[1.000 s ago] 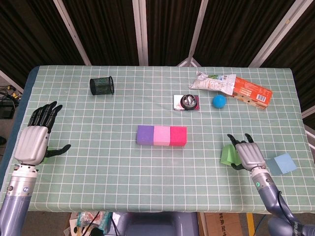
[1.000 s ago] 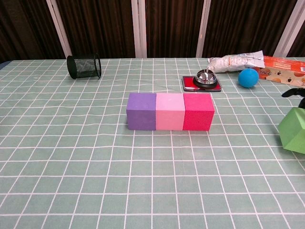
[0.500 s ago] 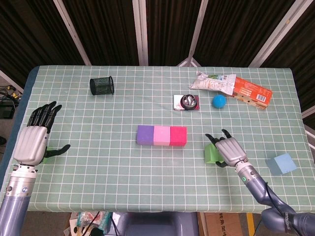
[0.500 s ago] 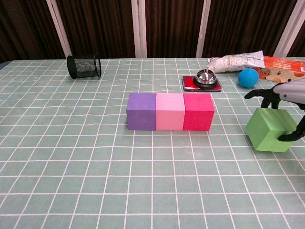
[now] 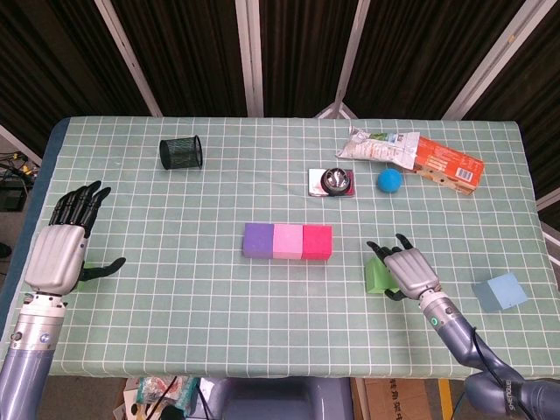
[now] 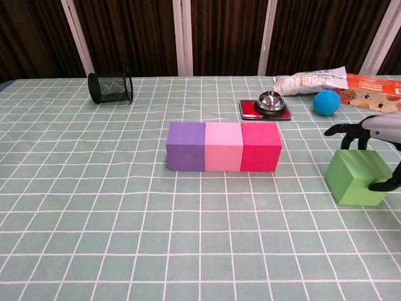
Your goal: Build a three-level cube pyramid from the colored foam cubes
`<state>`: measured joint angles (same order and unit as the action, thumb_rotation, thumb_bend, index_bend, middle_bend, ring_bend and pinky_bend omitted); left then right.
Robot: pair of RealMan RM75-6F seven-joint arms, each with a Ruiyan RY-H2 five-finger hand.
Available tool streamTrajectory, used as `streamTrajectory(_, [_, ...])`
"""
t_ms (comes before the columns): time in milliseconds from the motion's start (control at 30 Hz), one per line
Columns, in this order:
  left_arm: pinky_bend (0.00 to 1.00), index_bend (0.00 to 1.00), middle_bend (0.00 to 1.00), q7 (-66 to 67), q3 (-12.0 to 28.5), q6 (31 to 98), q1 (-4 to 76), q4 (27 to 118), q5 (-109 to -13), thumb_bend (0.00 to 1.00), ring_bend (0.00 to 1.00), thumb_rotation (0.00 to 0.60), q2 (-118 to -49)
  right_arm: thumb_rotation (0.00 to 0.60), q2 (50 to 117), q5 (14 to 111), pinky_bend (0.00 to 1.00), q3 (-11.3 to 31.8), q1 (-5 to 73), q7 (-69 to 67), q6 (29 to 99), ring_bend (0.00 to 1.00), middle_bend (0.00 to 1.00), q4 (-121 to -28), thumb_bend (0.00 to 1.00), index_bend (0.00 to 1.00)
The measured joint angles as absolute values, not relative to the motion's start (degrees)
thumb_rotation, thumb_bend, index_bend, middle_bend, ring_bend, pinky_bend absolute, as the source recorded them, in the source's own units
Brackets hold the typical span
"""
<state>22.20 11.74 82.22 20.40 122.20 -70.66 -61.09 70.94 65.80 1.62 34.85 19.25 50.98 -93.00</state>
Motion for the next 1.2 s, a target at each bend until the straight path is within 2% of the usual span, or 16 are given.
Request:
streamTrajectory(100, [0.00, 0.00, 0.00, 22.23, 11.68, 82.24, 20.38, 122.26, -70.80, 0.11, 0.00, 0.600, -61.10, 0.600, 70.66, 64.78, 0.06, 1.71, 34.52, 19.41, 51.41, 0.17, 0.12, -93.83, 0.25, 0.00])
streamTrajectory(367, [0.00, 0.00, 0.00, 22.12, 11.55, 82.18, 20.33, 122.33, -71.02, 0.11, 0.00, 0.600, -61.10, 0.600, 69.84, 61.66, 0.06, 1.83, 33.35, 19.92, 52.84, 0.15, 0.10, -96.85, 0.25, 0.00])
streamTrajectory(667, [0.00, 0.00, 0.00, 22.24, 11.45, 82.09, 20.37, 122.47, -71.26, 0.11, 0.00, 0.600, -61.13, 0.600, 71.62, 55.81, 0.06, 2.58, 31.51, 22.04, 57.79, 0.15, 0.14, -100.29, 0.25, 0.00])
streamTrajectory(900, [0.00, 0.00, 0.00, 22.06, 11.53, 82.10, 20.32, 122.37, -71.02, 0.11, 0.00, 0.600, -61.06, 0.600, 73.11, 54.68, 0.06, 2.85, 31.18, 22.79, 58.56, 0.16, 0.20, -99.70, 0.25, 0.00])
streamTrajectory(1200, [0.00, 0.00, 0.00, 22.08, 11.59, 82.10, 20.36, 122.38, -70.98, 0.11, 0.00, 0.600, -61.07, 0.600, 74.32, 56.61, 0.06, 3.18, 31.03, 21.98, 59.07, 0.17, 0.22, -98.87, 0.25, 0.00])
